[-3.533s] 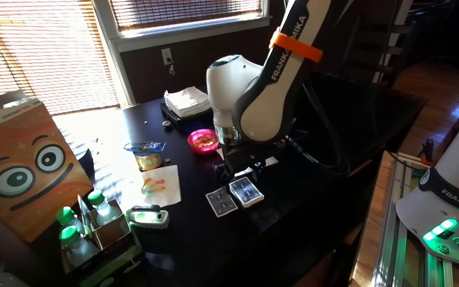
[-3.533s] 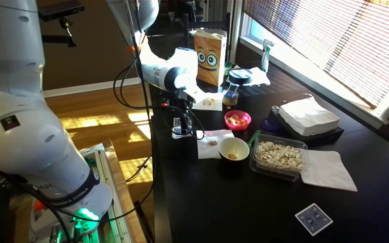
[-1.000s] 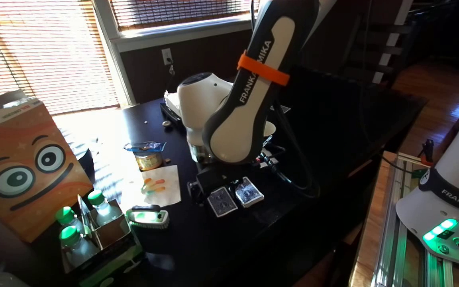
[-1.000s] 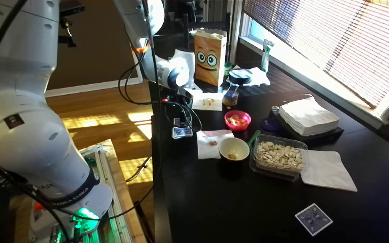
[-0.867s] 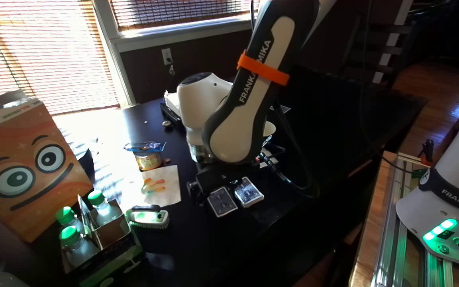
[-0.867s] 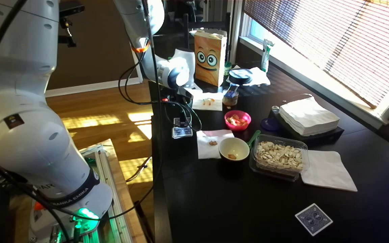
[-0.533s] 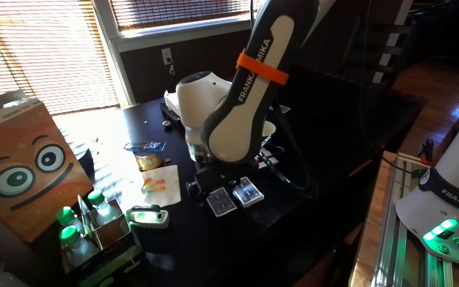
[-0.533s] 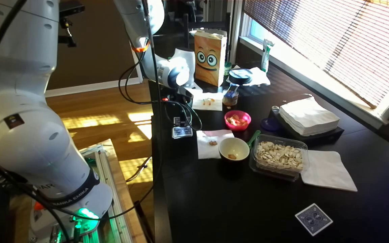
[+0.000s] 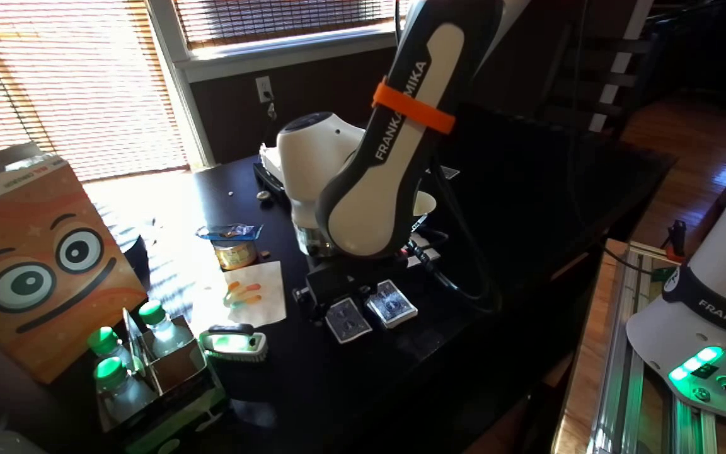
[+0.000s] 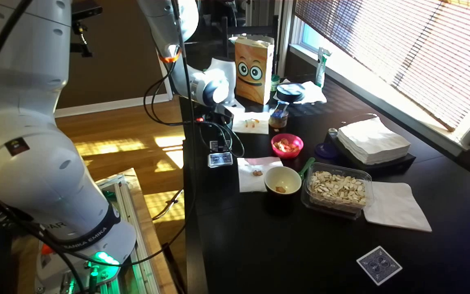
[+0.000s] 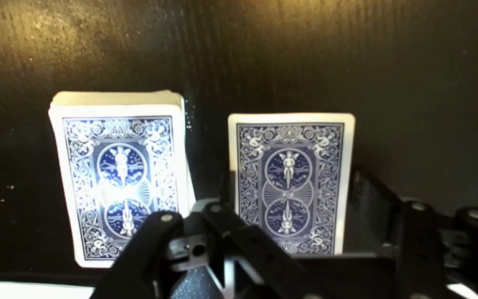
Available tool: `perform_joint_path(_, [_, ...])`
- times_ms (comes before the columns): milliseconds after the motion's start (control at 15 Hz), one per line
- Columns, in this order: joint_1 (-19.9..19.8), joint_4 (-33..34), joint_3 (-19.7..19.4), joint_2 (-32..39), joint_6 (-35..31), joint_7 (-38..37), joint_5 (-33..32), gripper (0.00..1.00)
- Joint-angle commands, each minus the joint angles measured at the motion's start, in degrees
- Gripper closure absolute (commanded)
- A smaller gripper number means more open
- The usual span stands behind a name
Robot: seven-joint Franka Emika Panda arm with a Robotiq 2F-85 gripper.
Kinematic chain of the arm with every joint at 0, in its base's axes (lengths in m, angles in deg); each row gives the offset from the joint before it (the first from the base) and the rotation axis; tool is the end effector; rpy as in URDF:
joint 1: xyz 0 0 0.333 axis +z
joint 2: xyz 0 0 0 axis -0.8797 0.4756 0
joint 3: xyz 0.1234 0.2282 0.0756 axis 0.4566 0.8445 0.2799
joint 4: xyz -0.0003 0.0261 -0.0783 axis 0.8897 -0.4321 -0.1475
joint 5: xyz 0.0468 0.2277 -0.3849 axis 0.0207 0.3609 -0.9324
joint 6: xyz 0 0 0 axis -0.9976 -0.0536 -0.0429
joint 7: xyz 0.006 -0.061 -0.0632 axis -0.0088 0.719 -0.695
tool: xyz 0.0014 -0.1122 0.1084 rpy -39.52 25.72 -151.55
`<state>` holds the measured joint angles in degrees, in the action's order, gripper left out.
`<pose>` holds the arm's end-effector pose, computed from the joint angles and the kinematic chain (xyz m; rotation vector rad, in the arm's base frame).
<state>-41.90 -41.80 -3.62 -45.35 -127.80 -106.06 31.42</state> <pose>0.4726 0.2292 -0.0050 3.0506 -0.7001 -0.1401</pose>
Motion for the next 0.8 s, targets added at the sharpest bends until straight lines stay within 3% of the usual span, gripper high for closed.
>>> perform_joint_path(0, [0.64,1.18,-0.47,1.28,0.1,0.22,1.38,0.35])
perform_joint_path(533, [0.66,1.22,-0.59,1.11,0.16,0.17,1.29,0.34])
perform_joint_path(733, [0.66,1.2,-0.6,1.03,0.09,0.19,1.28,0.42])
